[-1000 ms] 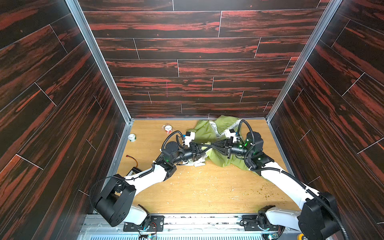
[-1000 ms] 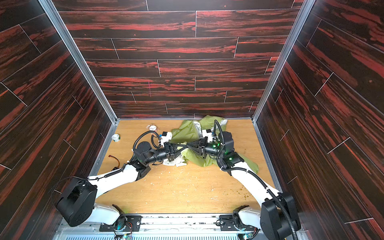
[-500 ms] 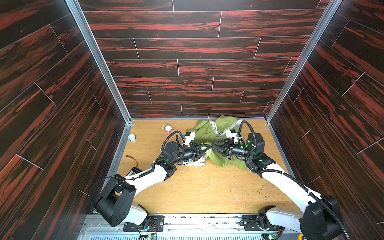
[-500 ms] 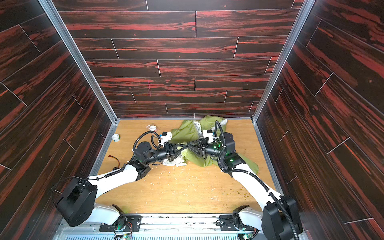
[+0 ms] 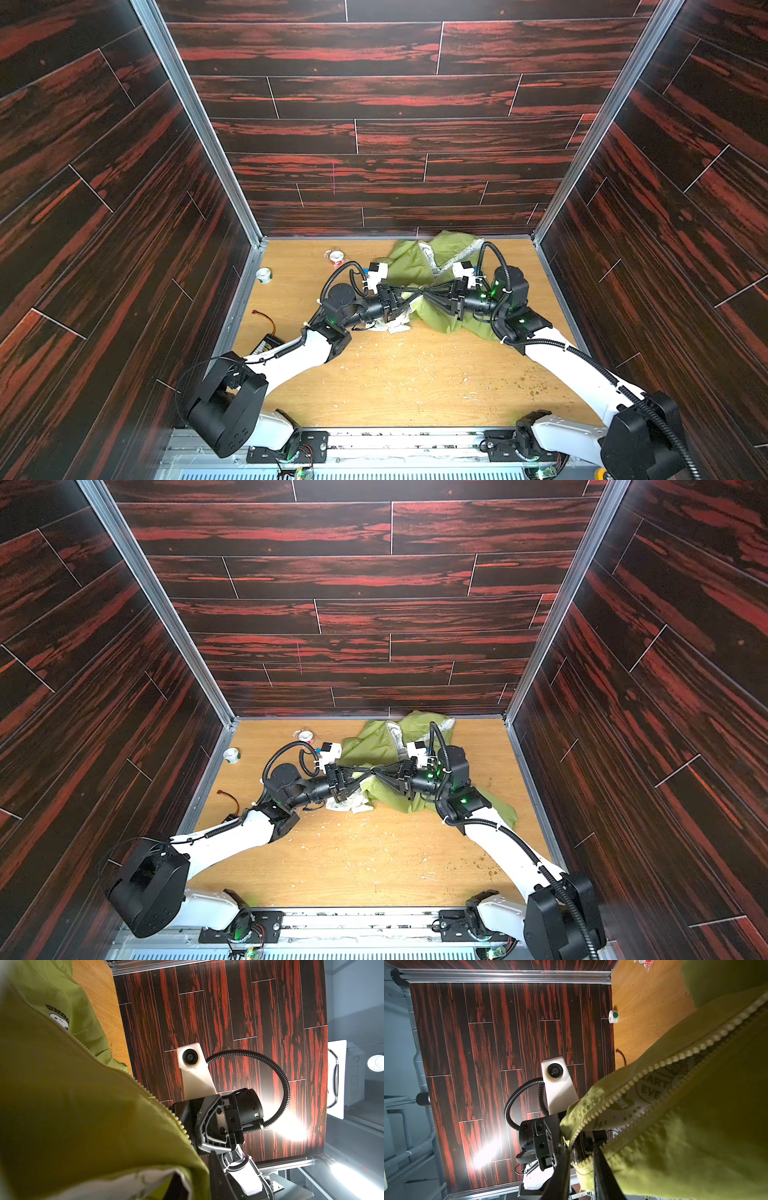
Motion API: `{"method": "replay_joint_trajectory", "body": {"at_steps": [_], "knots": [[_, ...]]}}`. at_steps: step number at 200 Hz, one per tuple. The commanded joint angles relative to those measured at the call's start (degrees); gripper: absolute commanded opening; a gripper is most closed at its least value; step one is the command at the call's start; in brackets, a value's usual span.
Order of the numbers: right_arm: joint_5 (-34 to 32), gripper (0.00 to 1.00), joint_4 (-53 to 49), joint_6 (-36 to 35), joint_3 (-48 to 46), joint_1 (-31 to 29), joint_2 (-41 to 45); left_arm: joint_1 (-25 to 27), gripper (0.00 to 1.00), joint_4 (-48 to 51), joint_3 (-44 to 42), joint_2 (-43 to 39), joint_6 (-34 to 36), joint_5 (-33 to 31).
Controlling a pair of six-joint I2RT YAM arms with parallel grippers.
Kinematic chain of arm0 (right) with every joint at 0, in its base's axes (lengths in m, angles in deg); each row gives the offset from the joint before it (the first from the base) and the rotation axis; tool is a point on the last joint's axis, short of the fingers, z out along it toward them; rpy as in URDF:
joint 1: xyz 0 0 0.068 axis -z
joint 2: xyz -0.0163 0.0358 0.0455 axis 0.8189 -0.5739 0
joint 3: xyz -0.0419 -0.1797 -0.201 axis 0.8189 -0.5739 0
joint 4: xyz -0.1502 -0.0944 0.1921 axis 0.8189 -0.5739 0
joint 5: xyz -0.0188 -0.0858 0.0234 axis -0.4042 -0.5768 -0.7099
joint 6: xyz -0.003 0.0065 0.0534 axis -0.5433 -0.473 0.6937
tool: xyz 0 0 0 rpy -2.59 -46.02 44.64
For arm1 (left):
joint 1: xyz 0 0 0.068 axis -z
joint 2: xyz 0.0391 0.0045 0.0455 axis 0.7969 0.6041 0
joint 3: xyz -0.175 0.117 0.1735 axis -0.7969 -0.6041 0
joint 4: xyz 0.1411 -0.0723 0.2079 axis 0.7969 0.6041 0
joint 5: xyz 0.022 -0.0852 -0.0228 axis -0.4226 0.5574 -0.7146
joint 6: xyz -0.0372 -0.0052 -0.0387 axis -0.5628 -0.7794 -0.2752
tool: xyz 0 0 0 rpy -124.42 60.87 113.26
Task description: Zip up the jacket
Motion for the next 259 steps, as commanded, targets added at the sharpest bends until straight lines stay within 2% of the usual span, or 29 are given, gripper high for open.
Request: {"method": "replay_joint_trajectory", "body": {"at_steps": [1, 31, 159, 259], "knots": [[0.59, 0.2, 0.0, -0.7, 1.27, -0.75, 0.95, -0.05, 0.0, -1.17, 0.12, -2.08, 0.66, 0.37], [0.84, 0.16, 0.45, -0.65, 1.69, -1.46, 0.34, -0.06, 0.0, -0.54, 0.16, -2.0, 0.99, 0.5], [1.2, 0.16, 0.73, -0.86, 3.98, -2.01, -2.17, -0.05, 0.0, -0.24, 0.48, -1.66, 1.15, 0.91], [0.8, 0.13, 1.51, 0.17, 1.86, -2.1, -2.7, -0.05, 0.0, -1.22, 0.94, -1.31, 0.8, 0.73]]}}
